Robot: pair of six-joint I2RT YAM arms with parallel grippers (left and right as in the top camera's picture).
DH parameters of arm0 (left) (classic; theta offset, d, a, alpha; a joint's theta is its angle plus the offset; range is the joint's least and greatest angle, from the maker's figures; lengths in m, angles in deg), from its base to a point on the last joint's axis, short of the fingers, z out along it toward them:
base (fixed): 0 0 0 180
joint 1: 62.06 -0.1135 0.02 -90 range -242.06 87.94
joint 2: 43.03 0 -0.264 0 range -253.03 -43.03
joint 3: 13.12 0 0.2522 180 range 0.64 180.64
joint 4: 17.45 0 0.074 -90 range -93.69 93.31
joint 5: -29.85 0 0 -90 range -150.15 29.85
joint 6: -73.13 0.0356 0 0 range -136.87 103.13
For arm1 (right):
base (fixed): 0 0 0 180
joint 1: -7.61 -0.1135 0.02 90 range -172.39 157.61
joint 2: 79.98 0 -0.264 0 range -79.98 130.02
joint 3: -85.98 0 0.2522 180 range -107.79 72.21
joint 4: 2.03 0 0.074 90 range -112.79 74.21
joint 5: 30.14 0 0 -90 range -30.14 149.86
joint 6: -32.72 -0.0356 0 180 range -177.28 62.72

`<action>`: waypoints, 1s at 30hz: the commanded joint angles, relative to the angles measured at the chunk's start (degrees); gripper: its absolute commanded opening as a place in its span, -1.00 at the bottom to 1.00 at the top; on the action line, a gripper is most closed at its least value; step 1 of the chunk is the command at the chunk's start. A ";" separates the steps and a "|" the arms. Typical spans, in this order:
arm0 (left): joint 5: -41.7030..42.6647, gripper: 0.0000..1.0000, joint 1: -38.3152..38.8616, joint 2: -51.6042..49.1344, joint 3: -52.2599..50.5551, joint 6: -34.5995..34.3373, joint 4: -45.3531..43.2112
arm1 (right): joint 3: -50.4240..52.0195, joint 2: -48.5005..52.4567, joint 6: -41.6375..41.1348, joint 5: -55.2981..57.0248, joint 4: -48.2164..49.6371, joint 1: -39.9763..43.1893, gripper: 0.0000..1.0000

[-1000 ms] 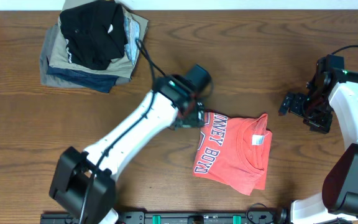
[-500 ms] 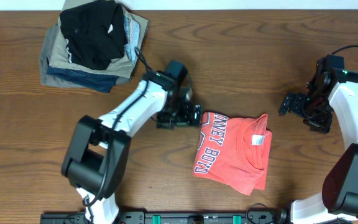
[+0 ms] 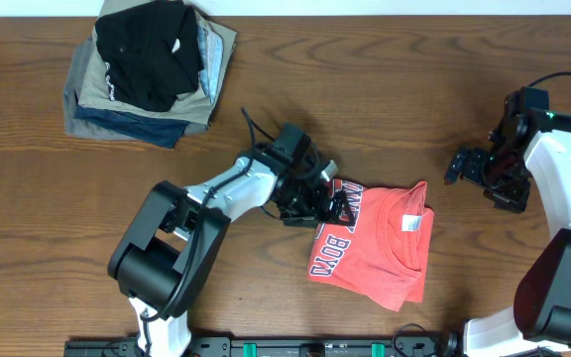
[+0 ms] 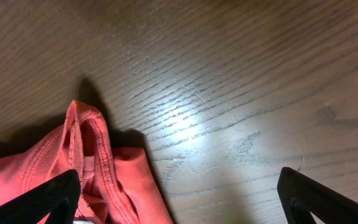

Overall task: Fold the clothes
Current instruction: 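Grasp the coral bundle with the left gripper and carry it toward the clothes stack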

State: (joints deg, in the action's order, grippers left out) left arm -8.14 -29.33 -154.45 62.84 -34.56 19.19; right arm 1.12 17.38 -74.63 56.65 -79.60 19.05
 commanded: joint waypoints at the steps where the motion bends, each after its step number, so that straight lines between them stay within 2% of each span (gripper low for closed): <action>1: -1.25 0.96 2.10 -0.94 -2.91 -4.13 -1.25 | -0.59 -0.17 0.22 -0.17 0.00 0.15 0.99; 4: -5.75 0.96 3.61 -0.94 -2.89 -8.57 -2.86 | -0.59 -0.17 0.22 -0.17 0.00 0.17 0.99; 6: -11.17 0.61 4.46 -0.94 -2.89 -12.68 -3.06 | -0.59 -0.17 0.22 -0.20 -0.02 0.15 0.98; 7: -13.29 0.33 4.76 -0.94 -2.89 -14.19 -2.99 | -0.59 -0.17 0.22 -0.20 -0.02 0.11 0.99; 8: -14.80 0.15 4.98 -0.94 -2.89 -15.15 -2.84 | -0.59 -0.17 0.22 -0.17 0.00 0.11 0.98; 12: -15.65 -0.25 4.66 -0.92 -2.64 -15.80 -2.56 | -0.59 -0.17 0.22 -0.17 -0.02 0.17 0.99; 14: -15.67 -0.88 3.91 -0.92 -2.10 -15.52 -1.70 | -0.59 -0.17 0.22 -0.20 -0.02 0.17 0.98; 18: -16.52 -0.88 1.22 -0.92 0.59 -11.67 2.67 | -0.59 -0.17 0.22 -0.20 0.00 0.17 0.99; 25: -30.95 -0.88 -5.62 -0.92 10.29 -0.37 17.46 | -0.59 -0.17 0.22 -0.20 -0.02 0.13 0.98; 30: -40.65 -0.88 -10.80 -0.92 17.07 3.96 19.89 | -0.59 -0.17 0.22 -0.20 0.00 0.17 0.99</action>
State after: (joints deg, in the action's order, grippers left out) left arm -38.50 -37.38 -154.58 75.78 -35.70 38.88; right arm 1.12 17.38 -74.63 56.65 -79.60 19.05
